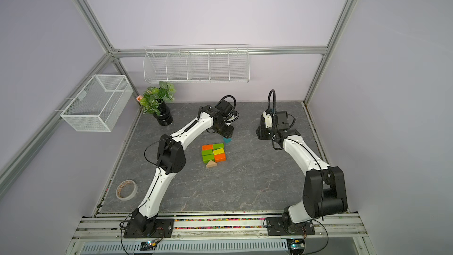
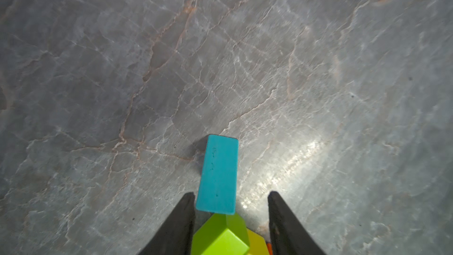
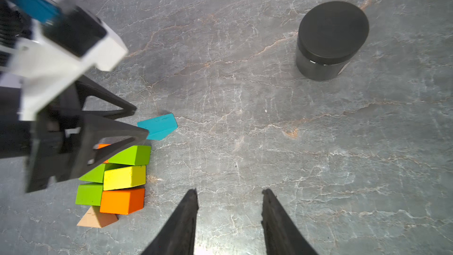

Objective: Assemble a piece of candy with building blocks
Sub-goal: Pick up the building block from the center of the board.

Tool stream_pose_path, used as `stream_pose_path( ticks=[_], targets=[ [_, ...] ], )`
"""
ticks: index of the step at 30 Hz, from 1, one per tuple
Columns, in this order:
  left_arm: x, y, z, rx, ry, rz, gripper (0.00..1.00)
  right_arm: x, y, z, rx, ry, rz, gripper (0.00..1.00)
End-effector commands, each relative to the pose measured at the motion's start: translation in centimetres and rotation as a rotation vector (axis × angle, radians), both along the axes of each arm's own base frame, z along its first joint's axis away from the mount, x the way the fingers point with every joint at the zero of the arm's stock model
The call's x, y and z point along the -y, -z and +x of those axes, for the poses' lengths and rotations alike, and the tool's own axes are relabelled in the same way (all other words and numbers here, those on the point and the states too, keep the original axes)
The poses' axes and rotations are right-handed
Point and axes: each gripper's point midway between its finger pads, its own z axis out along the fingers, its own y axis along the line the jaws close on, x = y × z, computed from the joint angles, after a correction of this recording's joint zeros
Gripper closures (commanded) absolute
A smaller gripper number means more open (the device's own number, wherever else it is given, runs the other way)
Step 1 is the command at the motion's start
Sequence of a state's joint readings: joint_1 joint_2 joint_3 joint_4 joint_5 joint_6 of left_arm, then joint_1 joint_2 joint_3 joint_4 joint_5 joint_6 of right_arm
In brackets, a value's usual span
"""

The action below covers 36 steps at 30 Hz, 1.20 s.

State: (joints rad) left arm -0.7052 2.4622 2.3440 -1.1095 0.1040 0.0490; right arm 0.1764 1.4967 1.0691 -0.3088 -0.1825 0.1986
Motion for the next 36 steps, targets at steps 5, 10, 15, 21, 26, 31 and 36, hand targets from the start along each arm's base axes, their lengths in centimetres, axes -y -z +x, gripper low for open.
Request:
stream_pose_path(
  ticks=[5,10,15,21,26,31,36],
  targets=[
    [-0.3,1.4,0.5,0.006,0.036,0.046,0.49,-0.3,0.6,0.0,-0.014,-0.017,0.021,0.54],
    [-0.2,2.5,0.5,-0.009,0.039,0.049,0.49,-0.5,0.8,0.0,-0.021,-0.022,0.027,0.54],
    [-0.3,3.2,0.2,-0.026,0.044,0.060,0.49,-0.5,1.0,0.0,-0.029,-0.024,0.027,0.54],
    [-0.4,3.6,0.1,-0.036,0.039,0.067,0.52,-0.6,1.2,-0.1,-0.037,-0.028,0.032,0.54],
    [-0.4,4.1,-0.1,-0.046,0.042,0.073,0.57,-0.7,1.4,-0.1,-0.045,-0.030,0.036,0.54],
    [-0.6,4.6,-0.4,-0.064,0.050,0.083,0.62,-0.7,1.6,-0.1,-0.051,-0.030,0.035,0.54],
    [-0.9,4.9,-0.6,-0.076,0.047,0.096,0.62,-0.9,1.8,0.0,-0.056,-0.034,0.045,0.54]
  ],
)
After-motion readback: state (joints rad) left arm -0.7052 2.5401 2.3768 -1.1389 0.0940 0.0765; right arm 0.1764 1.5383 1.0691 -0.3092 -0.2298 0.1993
